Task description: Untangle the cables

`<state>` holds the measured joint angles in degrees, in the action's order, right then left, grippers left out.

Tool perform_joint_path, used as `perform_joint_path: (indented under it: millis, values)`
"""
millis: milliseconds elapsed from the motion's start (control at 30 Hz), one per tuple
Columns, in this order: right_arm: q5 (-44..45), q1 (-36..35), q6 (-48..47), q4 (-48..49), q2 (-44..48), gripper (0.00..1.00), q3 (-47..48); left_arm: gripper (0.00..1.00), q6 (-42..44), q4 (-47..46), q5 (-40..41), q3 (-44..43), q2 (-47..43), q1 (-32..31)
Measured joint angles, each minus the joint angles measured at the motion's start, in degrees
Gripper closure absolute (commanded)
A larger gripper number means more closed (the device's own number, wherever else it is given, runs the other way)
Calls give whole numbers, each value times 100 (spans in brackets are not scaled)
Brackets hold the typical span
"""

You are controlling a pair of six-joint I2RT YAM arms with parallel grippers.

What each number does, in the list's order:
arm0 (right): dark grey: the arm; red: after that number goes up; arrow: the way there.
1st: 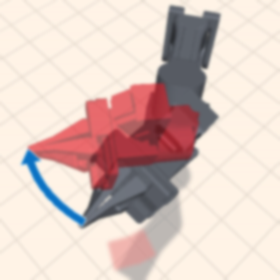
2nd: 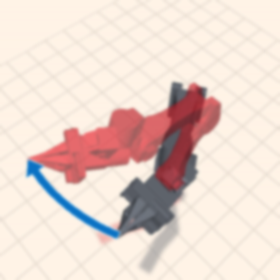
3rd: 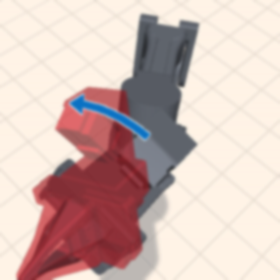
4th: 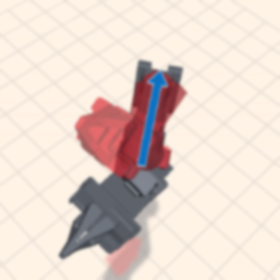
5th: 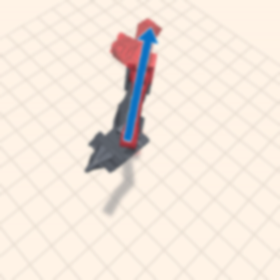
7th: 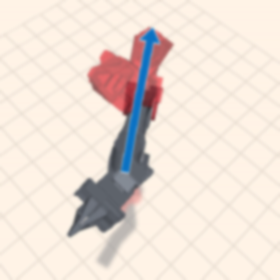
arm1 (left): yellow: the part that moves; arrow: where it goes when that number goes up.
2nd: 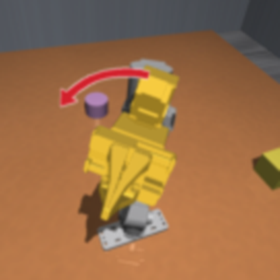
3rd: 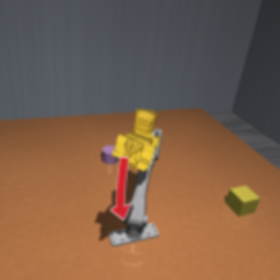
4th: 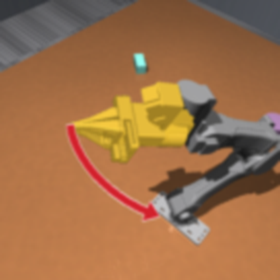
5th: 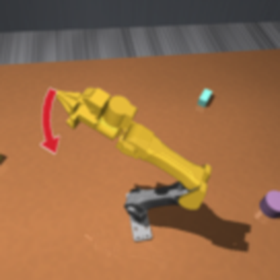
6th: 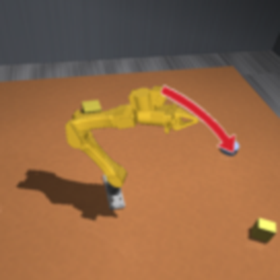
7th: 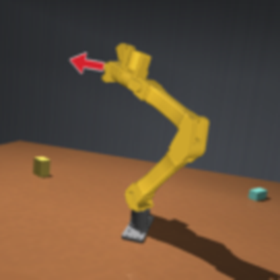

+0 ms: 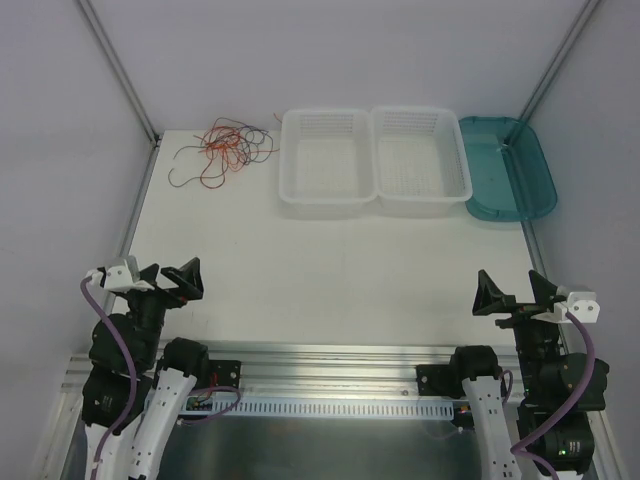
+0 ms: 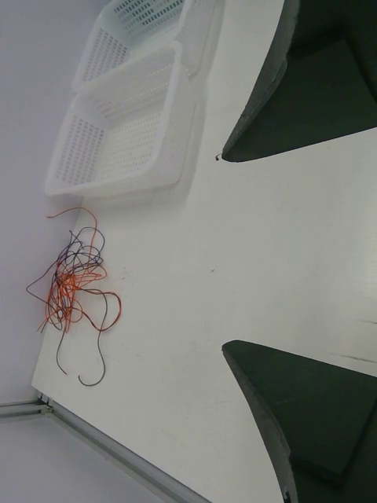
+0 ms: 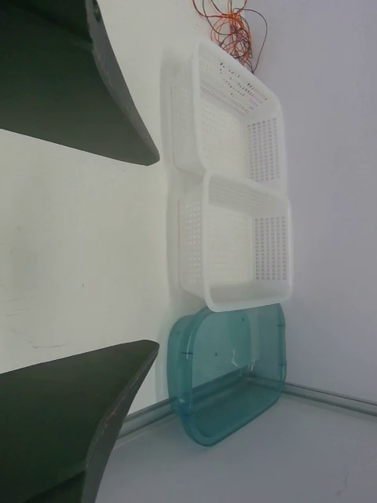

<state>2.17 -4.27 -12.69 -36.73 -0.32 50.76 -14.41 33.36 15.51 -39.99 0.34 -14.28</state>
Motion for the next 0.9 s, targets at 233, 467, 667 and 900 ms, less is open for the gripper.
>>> perform_joint_path:
  millis: [233,467,667,900]
  values:
    - [-186,0,87,-4,0,0,-4,1,-299,-2,31,192,0,0]
    - [-772,0,275,-140,-136,0,35,1,-949,-66,118,225,866,0]
    - [-1082,0,372,-282,-706,0,-35,1,-1692,-673,-212,140,3445,0]
    - [-1165,-76,457,-321,-765,0,-348,1,-2120,-1617,-179,-745,6422,9]
